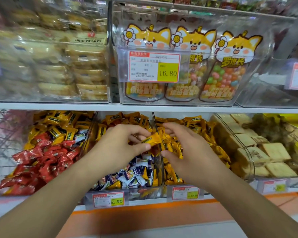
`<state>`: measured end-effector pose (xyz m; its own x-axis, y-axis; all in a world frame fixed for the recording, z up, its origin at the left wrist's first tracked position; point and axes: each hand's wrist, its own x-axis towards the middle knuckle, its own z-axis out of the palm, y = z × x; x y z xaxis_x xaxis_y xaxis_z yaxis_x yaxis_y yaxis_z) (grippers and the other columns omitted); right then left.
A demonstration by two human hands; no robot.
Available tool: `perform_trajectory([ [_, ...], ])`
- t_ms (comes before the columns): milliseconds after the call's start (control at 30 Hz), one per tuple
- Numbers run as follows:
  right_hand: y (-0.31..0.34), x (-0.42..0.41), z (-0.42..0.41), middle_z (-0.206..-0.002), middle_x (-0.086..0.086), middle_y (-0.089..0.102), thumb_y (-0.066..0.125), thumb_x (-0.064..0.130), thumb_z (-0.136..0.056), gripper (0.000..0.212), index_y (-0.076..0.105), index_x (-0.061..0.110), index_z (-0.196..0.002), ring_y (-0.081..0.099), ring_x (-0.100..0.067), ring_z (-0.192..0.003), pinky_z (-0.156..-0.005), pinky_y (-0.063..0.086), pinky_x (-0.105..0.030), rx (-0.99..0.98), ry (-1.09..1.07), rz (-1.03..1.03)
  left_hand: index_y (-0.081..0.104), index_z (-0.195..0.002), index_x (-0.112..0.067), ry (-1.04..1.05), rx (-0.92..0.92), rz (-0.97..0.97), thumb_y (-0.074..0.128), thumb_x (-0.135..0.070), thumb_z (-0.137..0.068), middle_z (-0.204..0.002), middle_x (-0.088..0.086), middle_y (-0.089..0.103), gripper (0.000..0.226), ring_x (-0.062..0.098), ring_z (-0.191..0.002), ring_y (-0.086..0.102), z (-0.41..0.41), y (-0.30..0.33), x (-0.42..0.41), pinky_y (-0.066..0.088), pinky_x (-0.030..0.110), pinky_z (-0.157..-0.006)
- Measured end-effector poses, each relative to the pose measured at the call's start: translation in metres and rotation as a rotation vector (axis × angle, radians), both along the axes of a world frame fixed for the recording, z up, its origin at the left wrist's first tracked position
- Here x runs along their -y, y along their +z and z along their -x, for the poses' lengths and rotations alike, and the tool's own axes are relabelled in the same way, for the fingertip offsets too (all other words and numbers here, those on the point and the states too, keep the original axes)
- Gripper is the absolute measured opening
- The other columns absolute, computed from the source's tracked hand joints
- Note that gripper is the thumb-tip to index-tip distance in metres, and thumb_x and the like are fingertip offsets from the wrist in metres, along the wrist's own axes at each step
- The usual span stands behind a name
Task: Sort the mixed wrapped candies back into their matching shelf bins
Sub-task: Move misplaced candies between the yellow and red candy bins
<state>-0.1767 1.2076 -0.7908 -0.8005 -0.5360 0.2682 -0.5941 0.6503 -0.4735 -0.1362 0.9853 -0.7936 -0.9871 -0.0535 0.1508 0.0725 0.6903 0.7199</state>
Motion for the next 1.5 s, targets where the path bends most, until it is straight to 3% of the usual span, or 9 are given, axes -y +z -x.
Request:
perform_trajectory([
  [200,0.003,-0.008,-0.004,-0.102,0.022,0.061,0.071,0.042,-0.094,0.024,0.064,0.041,-0.117,0.06,-0.001,-0.096,-0.078,0.051,-0.02,0.07,-0.051,0.019,0.069,-0.114,-0.033,-0.074,0.043,-0.266,0.082,-0.031,-0.086,-0.102,-0.011,0.07,0.031,0.002,-0.095,0.07,-0.011,0.003,-0.017,0.059,0.025,-0.087],
  [333,0.004,-0.028,0.014,-0.106,0.015,0.062,0.069,0.034,-0.095,0.034,0.061,0.032,-0.128,0.062,-0.006,-0.075,-0.056,0.046,-0.017,0.069,-0.279,-0.003,0.066,-0.115,-0.035,0.078,-0.028,-0.037,0.076,-0.039,-0.091,-0.104,-0.02,0.066,0.027,-0.007,-0.096,0.063,0.0,-0.009,-0.003,0.054,0.02,-0.087],
  [433,0.0,-0.042,0.027,-0.121,-0.004,0.06,0.066,0.026,-0.094,0.047,0.055,0.019,-0.139,0.062,-0.018,-0.081,-0.062,0.047,-0.028,0.066,-0.404,-0.106,0.064,-0.126,-0.032,0.163,-0.072,0.172,0.072,-0.037,-0.093,-0.11,-0.019,0.066,0.034,-0.004,-0.095,0.059,0.015,-0.013,0.012,0.052,0.024,-0.087],
  [567,-0.008,-0.039,0.032,-0.125,-0.003,0.056,0.067,0.025,-0.094,0.043,0.058,0.019,-0.135,0.052,-0.01,-0.066,-0.053,0.038,-0.018,0.085,-0.379,-0.125,0.047,-0.147,-0.035,0.114,-0.032,0.429,0.064,-0.04,-0.099,-0.108,-0.007,0.063,0.051,0.006,-0.078,0.055,0.044,-0.016,0.023,0.043,0.022,-0.067],
  [700,-0.011,-0.032,0.033,-0.134,0.001,0.053,0.068,0.029,-0.094,0.044,0.058,0.024,-0.136,0.055,-0.016,-0.083,-0.068,0.044,-0.024,0.087,-0.337,-0.135,0.045,-0.15,-0.031,0.053,0.073,0.547,0.07,-0.047,-0.093,-0.143,0.002,0.054,0.064,0.022,-0.121,0.058,0.069,-0.028,0.028,0.051,0.034,-0.098],
  [767,-0.013,-0.031,0.034,-0.131,0.001,0.054,0.068,0.03,-0.094,0.041,0.058,0.024,-0.133,0.052,-0.017,-0.082,-0.072,0.044,-0.026,0.08,-0.326,-0.143,0.054,-0.145,-0.029,0.062,0.064,0.584,0.073,-0.043,-0.093,-0.141,0.002,0.056,0.057,0.024,-0.122,0.058,0.072,-0.033,0.027,0.05,0.033,-0.098],
  [1067,-0.014,-0.031,0.032,-0.132,0.002,0.055,0.068,0.027,-0.095,0.035,0.061,0.023,-0.129,0.041,-0.002,-0.065,-0.06,0.035,-0.014,0.057,-0.272,-0.123,0.069,-0.125,-0.028,0.136,-0.167,0.436,0.08,-0.036,-0.087,-0.121,-0.005,0.057,0.04,0.012,-0.104,0.061,0.055,-0.03,0.026,0.044,0.019,-0.087],
  [1233,-0.005,-0.02,0.018,-0.128,0.014,0.061,0.065,0.037,-0.098,0.032,0.061,0.03,-0.129,0.057,-0.004,-0.115,-0.094,0.045,-0.02,0.091,-0.164,0.003,0.055,-0.14,-0.039,0.162,-0.167,0.254,0.078,-0.05,-0.085,-0.116,-0.02,0.058,0.06,-0.003,-0.086,0.061,0.019,-0.008,0.002,0.041,0.01,-0.069],
  [1500,0.008,-0.003,-0.005,-0.082,0.012,0.074,0.071,0.04,-0.094,0.006,0.071,0.035,-0.097,0.062,0.004,-0.061,-0.055,0.042,-0.015,0.419,-0.12,0.351,0.045,-0.139,-0.054,-0.012,-0.212,0.135,0.079,-0.055,-0.079,-0.123,-0.035,0.048,0.069,-0.014,-0.105,0.054,-0.028,0.002,-0.038,0.046,0.007,-0.072],
])
